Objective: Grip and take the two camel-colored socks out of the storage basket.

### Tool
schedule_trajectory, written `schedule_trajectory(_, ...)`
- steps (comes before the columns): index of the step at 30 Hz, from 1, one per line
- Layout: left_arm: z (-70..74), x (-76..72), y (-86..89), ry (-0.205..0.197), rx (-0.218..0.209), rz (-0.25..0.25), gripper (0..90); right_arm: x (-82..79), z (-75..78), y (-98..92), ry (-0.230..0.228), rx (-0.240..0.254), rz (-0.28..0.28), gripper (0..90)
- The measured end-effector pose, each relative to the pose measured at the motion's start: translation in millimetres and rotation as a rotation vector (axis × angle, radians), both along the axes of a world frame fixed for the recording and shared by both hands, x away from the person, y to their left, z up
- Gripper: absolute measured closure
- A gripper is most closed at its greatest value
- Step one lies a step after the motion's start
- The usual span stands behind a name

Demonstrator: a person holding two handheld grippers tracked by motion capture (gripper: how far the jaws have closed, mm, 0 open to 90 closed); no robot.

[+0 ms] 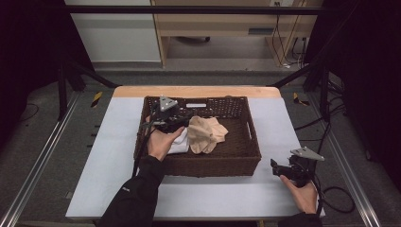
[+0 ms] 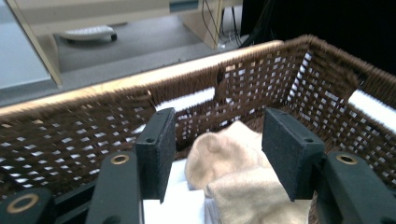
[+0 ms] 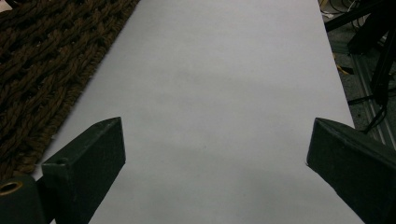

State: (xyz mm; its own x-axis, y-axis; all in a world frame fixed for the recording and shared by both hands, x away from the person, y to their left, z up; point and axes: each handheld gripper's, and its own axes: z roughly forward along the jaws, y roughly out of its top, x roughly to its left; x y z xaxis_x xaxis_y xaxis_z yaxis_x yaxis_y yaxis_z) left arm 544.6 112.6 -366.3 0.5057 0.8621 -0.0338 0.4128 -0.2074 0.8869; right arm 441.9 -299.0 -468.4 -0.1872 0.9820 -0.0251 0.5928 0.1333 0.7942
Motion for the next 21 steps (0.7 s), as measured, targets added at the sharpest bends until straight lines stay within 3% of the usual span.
schedule_trajectory(3,-5.4,2.8,-3.2,0.015,0.004,-0.004,45.7,0.1,-0.2,0.0,0.001,0.0,0.0,4.7)
schedule_trajectory(6,-14.9,7.1,-7.8,0.034,0.037,-0.009,46.5,0.4,-0.5,0.4,0.003,-0.004,0.004,4.8)
schedule_trajectory(16,-36.4,12.7,-11.9,0.12,0.042,-0.036,49.1,0.9,-1.1,0.7,0.007,-0.007,0.005,4.8)
schedule_trajectory(21,-40.0,12.6,-14.9,0.127,0.044,-0.054,44.6,1.2,-1.4,1.1,0.011,-0.011,0.006,4.8)
